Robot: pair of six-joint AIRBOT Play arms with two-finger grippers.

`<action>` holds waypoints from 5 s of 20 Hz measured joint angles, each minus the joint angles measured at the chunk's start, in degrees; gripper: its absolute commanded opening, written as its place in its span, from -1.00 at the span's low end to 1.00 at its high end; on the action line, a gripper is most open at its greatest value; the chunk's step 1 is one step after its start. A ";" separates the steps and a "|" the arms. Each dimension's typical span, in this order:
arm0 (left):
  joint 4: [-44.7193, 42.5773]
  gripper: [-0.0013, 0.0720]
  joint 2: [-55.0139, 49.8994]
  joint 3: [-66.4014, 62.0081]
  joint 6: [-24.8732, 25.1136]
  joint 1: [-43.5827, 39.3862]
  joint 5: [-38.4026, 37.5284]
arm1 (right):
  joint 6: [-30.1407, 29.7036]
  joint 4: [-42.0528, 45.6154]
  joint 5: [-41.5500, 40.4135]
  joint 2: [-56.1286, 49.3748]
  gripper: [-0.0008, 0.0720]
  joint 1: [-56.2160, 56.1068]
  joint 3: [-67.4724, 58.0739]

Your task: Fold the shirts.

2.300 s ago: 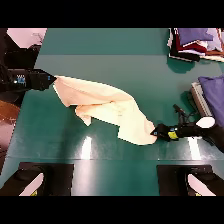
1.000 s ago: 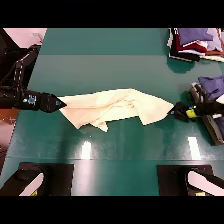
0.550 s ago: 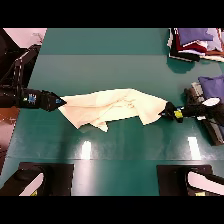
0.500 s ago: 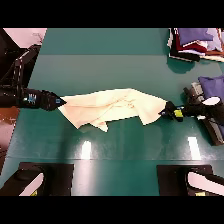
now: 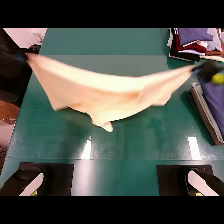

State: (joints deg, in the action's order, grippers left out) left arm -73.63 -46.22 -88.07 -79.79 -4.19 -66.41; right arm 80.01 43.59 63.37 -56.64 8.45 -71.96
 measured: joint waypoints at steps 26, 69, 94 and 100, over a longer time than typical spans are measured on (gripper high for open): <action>-3.37 -0.90 -16.09 -10.80 -5.46 -0.02 -4.63 | 5.18 5.97 21.40 -9.46 -0.95 11.89 -34.99; 9.64 0.33 -23.78 32.44 3.04 16.09 -6.03 | -1.88 16.26 16.33 -12.20 0.22 1.16 2.16; 22.10 -0.90 -17.20 47.82 7.10 9.88 2.43 | -2.58 16.65 18.84 1.57 0.22 11.02 29.14; 22.25 -0.90 -17.20 46.27 7.89 9.88 1.49 | -2.86 16.15 16.81 -2.71 0.22 16.33 40.87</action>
State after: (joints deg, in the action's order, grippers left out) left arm -51.37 -63.42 -41.80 -71.90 5.69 -64.93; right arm 77.14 59.75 80.18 -59.35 24.77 -31.09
